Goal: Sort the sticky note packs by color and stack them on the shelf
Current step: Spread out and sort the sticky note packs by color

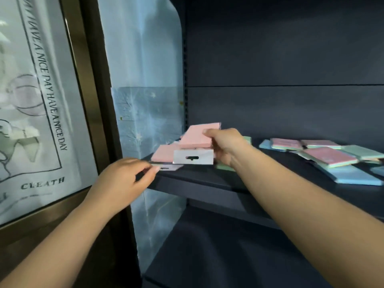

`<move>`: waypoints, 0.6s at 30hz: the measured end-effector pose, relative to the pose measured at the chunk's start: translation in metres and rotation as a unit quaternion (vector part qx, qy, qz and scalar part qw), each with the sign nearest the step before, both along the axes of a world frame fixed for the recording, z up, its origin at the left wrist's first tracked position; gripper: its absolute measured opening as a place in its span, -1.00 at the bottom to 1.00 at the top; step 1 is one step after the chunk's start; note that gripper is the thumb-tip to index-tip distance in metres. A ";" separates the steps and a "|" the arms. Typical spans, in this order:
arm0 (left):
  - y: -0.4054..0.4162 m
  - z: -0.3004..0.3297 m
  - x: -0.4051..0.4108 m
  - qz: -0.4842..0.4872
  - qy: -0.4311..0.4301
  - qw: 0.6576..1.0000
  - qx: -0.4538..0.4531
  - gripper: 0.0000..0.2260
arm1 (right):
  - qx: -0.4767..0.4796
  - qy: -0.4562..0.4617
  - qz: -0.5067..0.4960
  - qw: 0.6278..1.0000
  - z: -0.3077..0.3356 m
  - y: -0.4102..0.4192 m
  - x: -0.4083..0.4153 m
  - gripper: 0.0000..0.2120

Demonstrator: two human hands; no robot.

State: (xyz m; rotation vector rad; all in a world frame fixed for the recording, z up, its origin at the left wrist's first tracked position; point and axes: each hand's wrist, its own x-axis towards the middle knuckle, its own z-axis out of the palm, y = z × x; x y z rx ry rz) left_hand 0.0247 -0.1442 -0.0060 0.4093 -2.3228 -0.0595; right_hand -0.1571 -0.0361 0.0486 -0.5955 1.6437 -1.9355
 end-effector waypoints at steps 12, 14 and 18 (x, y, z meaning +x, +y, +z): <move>-0.079 -0.010 -0.007 -0.056 0.007 0.997 0.046 -0.43 | 0.173 0.200 -0.123 0.956 -0.019 -0.086 -0.006 -0.63; -0.080 -0.010 -0.014 -0.070 0.000 0.997 0.035 -0.42 | 0.237 0.247 -0.136 0.930 -0.017 -0.077 -0.006 -0.68; -0.070 -0.004 -0.026 -0.100 -0.004 0.995 0.000 -0.47 | 0.302 0.339 -0.136 0.881 -0.014 -0.063 -0.001 -0.64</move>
